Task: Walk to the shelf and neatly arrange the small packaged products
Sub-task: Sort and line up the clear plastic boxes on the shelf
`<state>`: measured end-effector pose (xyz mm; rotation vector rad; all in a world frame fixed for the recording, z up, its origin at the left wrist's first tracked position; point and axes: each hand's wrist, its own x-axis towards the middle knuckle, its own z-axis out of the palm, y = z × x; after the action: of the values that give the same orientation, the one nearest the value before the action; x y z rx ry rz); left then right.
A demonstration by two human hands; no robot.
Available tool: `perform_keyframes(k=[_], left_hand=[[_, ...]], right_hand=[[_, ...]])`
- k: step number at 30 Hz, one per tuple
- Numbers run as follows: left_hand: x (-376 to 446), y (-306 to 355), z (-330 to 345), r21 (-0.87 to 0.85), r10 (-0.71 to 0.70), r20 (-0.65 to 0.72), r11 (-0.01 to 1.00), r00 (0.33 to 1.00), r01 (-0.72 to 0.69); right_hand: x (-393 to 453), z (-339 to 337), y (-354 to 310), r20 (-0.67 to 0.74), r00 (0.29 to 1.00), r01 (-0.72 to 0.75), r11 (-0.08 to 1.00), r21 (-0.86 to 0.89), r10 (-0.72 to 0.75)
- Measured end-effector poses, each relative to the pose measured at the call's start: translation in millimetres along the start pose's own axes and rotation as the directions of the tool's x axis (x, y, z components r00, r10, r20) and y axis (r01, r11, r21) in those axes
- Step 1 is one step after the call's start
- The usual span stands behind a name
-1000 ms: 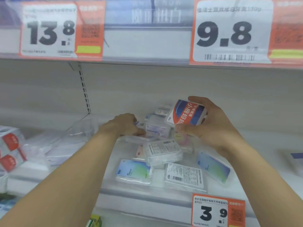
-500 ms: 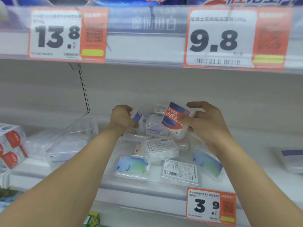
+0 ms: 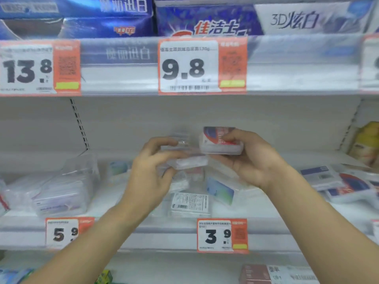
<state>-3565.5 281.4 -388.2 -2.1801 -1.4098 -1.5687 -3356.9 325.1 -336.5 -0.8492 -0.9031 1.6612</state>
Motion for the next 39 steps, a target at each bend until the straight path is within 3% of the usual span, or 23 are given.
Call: perform_keyframes(k=[5, 8, 11, 14, 18, 23, 26, 29, 31, 32, 34, 36, 38, 39], left_hand=[[-8, 25, 25, -0.050, 0.185, -0.079, 0.981, 0.980, -0.189], [-5, 45, 43, -0.078, 0.156, -0.076, 0.984, 0.985, -0.162], [0, 64, 61, -0.129, 0.080, 0.063, 0.989, 0.995, -0.072], [3, 71, 83, -0.113, 0.025, 0.257, 0.994, 0.966, 0.004], [0, 67, 112, 0.199, 0.014, 0.465, 0.972, 0.885, -0.120], [6, 75, 139, 0.452, -0.104, 0.535, 0.874, 0.838, -0.180], [9, 86, 155, 0.557, -0.168, 0.541, 0.806, 0.824, -0.201], [12, 90, 165, 0.608, -0.172, 0.536, 0.758, 0.826, -0.237], [14, 83, 167, 0.629, -0.122, 0.516, 0.727, 0.848, -0.277], [18, 79, 166, 0.637, -0.110, 0.506, 0.717, 0.856, -0.284], [24, 74, 160, 0.638, -0.132, 0.496, 0.725, 0.858, -0.258], [29, 67, 152, 0.600, -0.178, 0.501, 0.777, 0.847, -0.192], [33, 60, 142, 0.537, -0.228, 0.530, 0.835, 0.817, -0.115], [34, 56, 137, 0.496, -0.239, 0.549, 0.864, 0.801, -0.082]], right_hand=[[-22, -24, -3, 0.012, 0.995, -0.090, 0.958, -0.274, 0.097], [-31, -43, -13, 0.074, 0.991, -0.087, 0.968, -0.236, 0.108], [-34, -65, -29, -0.027, 0.999, 0.009, 0.958, -0.287, -0.017], [-37, -92, -51, -0.207, 0.953, 0.102, 0.878, -0.468, -0.221], [-48, -132, -81, -0.356, 0.838, 0.092, 0.750, -0.655, -0.414], [-43, -198, -94, -0.493, 0.643, -0.139, 0.544, -0.827, -0.586], [-39, -229, -94, -0.574, 0.600, -0.370, 0.443, -0.817, -0.557], [-34, -240, -98, -0.609, 0.547, -0.496, 0.363, -0.789, -0.574], [-33, -233, -100, -0.534, 0.583, -0.475, 0.277, -0.835, -0.612], [-34, -227, -100, -0.476, 0.640, -0.438, 0.222, -0.871, -0.603], [-36, -214, -97, -0.367, 0.789, -0.373, 0.091, -0.923, -0.492], [-34, -206, -90, -0.327, 0.885, -0.368, -0.070, -0.927, -0.331], [-28, -206, -82, -0.327, 0.908, -0.382, -0.195, -0.904, -0.263], [-26, -207, -80, -0.340, 0.902, -0.398, -0.202, -0.895, -0.267]])
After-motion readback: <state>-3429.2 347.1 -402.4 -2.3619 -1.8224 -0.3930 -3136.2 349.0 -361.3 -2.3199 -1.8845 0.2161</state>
